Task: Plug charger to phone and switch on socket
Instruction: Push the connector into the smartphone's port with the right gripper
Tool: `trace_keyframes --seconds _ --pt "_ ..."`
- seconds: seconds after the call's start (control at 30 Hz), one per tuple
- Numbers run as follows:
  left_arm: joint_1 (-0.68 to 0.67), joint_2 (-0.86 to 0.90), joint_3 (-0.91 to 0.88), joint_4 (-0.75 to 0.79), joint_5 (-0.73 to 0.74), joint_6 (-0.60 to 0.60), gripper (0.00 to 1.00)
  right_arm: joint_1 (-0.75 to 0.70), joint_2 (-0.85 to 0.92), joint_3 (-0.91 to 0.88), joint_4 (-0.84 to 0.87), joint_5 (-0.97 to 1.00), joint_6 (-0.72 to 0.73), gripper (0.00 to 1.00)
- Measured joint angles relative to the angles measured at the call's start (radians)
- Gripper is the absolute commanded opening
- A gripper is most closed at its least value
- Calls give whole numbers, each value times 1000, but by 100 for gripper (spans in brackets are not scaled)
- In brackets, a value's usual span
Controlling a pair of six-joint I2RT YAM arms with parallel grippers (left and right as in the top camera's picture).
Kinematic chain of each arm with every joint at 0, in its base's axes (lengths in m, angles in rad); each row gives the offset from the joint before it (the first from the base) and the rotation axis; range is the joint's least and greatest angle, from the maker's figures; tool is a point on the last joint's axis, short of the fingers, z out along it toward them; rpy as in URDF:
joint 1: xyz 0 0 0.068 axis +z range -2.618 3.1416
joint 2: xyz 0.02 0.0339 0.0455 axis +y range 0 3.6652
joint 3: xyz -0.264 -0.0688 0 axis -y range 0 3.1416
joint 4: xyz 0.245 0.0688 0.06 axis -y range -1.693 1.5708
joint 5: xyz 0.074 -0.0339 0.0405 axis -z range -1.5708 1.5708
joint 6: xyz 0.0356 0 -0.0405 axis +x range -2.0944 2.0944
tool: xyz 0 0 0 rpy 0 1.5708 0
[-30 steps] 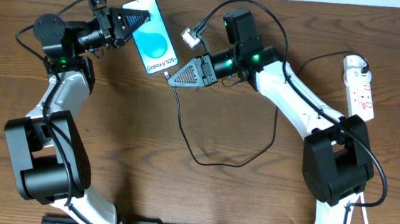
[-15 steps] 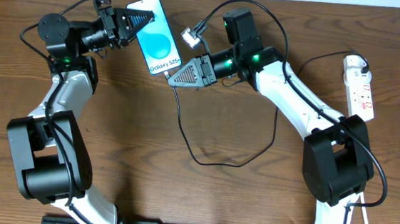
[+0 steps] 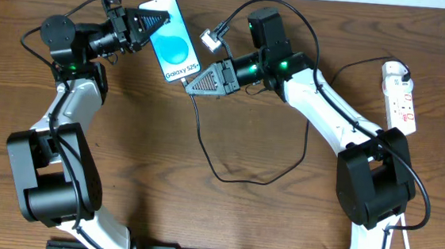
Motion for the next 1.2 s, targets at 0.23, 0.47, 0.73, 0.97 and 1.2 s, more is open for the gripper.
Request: trace_keyframes --seconds 0.23,0.47,0.73,0.97,1.2 --pt "0 0 0 0 -1 5 7 -7 0 0 0 -4 16 1" --pt "0 0 0 0 -1 10 7 -12 0 0 -3 -6 17 1" --pt "0 0 0 0 0 19 7 -13 0 0 -10 -5 21 1" --pt "0 0 0 0 3 23 7 -16 0 0 -12 -2 23 1" --pt "0 0 0 0 3 28 7 -5 0 0 -13 26 24 1"
